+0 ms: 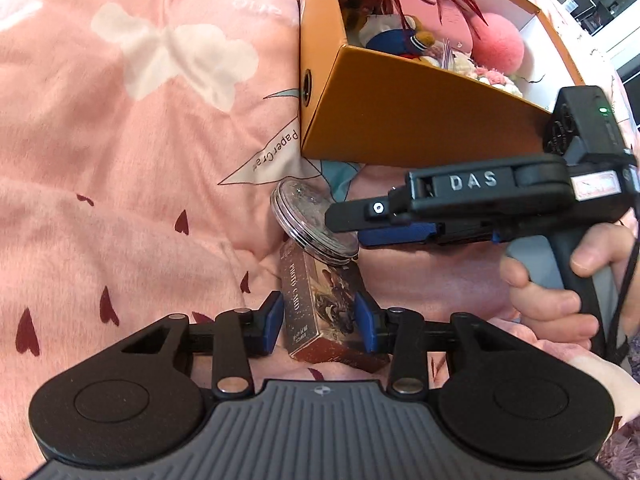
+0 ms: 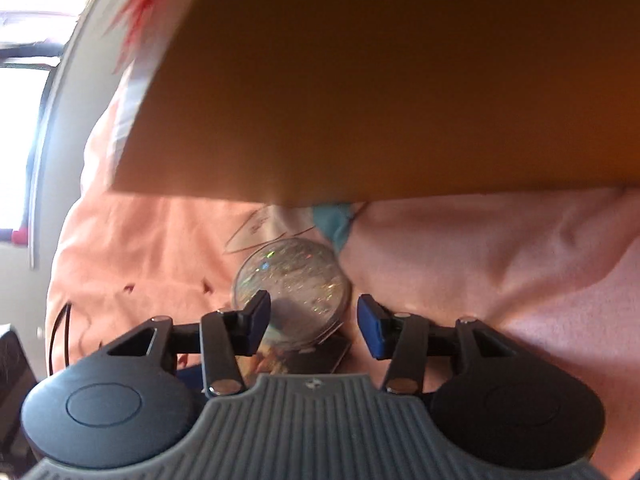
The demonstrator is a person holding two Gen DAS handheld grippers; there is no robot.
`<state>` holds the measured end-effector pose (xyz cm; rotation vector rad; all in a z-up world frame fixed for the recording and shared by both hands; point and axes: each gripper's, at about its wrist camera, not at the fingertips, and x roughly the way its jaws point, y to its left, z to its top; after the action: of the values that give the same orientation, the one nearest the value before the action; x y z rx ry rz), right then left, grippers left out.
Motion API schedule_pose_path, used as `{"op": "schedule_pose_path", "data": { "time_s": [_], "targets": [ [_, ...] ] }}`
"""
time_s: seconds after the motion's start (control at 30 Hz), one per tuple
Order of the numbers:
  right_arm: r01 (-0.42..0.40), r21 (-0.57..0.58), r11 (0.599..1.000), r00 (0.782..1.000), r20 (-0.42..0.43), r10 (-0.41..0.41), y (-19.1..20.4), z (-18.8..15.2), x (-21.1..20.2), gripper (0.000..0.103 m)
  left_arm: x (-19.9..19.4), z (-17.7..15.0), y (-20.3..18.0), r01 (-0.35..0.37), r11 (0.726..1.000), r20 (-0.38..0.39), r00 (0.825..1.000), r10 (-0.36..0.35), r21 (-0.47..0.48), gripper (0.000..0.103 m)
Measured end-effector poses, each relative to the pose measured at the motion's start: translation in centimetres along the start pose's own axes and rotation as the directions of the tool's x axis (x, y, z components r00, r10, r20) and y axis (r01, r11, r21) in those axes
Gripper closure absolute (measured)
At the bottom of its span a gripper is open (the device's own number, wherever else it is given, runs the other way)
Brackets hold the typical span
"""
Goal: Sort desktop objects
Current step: 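Lower both grippers beside the box toward the card pack and glitter compact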
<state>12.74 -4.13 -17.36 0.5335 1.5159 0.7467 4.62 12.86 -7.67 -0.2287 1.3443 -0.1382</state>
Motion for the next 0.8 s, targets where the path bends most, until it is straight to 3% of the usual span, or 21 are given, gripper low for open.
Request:
{"op": "schedule_pose_path", "data": {
  "time_s": [0.13,0.3,0.47,0.57,0.63,0.8],
  "targets": [
    [-0.03,0.024,0.999,0.999,-0.014,0.031,0.0,0.0,0.8,0.039,0.5,-0.1,0.3,0.021,0.999,-0.009,1.0,-0.021,-0.032,0.058],
    [-0.055,0.04,0.998,0.996,-0.065,0.058,0.0,0.2,1.7,0.037,1.0,0.0,1.1,0.027,0.997,-0.025,0.999,-0.029,-0.071,0.057],
    [-0.066,0.074,0.995,0.996,-0.054,0.07,-0.5,0.1,1.1,0.051,1.0,-0.1,1.0,0.017,0.997,-0.02,1.0,-0.018,-0.074,0.055],
    [-0.057,0.07,0.996,0.998,-0.032,0.06,-0.5,0.0,-0.1,0.066,1.0,0.0,1.2,0.023,0.996,-0.021,0.999,-0.025,-0.085,0.052],
    [-0.061,0.062,0.996,0.998,-0.028,0.063,-0.4,-0.3,-1.1,0.086,1.1,0.1,1.3,0.03,0.995,-0.033,0.999,-0.033,-0.096,0.045],
    [0.006,-0.005,1.0,0.999,0.037,-0.005,0.2,-1.2,-4.2,0.089,2.3,0.8,1.5,0.027,0.992,-0.092,0.995,-0.039,-0.125,0.034]
  ]
}}
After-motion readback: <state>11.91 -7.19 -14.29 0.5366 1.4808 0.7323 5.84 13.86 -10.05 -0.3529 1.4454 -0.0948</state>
